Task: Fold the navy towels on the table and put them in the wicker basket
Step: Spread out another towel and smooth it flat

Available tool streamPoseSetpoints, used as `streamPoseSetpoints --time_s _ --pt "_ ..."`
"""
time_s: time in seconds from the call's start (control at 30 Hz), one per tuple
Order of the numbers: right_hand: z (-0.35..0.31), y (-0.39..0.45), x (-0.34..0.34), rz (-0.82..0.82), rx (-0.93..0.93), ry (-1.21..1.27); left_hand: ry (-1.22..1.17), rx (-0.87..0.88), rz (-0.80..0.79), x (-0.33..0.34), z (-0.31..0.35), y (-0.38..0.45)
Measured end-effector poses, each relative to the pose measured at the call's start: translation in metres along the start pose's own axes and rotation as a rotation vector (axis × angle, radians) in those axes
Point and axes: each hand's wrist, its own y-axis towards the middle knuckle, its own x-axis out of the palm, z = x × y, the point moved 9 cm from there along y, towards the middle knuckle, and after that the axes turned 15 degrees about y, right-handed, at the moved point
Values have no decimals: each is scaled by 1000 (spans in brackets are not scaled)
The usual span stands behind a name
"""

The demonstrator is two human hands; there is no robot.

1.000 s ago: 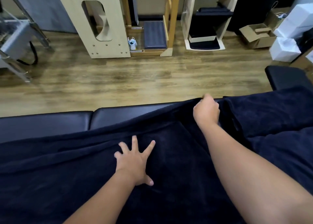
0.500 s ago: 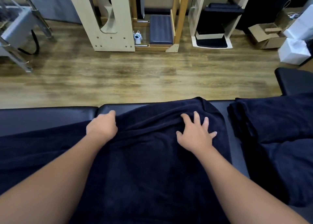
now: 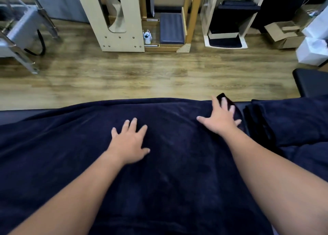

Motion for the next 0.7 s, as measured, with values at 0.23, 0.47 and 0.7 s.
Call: streamPoseSetpoints --time_s 0.23,0.47,0.7 --pt "-15 -80 73 -79 -199 -201 -23 -35 69 33 20 -73" --pt "-9 -208 146 -187 -404 -289 -100 -124 65 90 -4 -167" --pt "36 -327 192 -227 -512 -367 -57 -258 260 130 -51 -265"
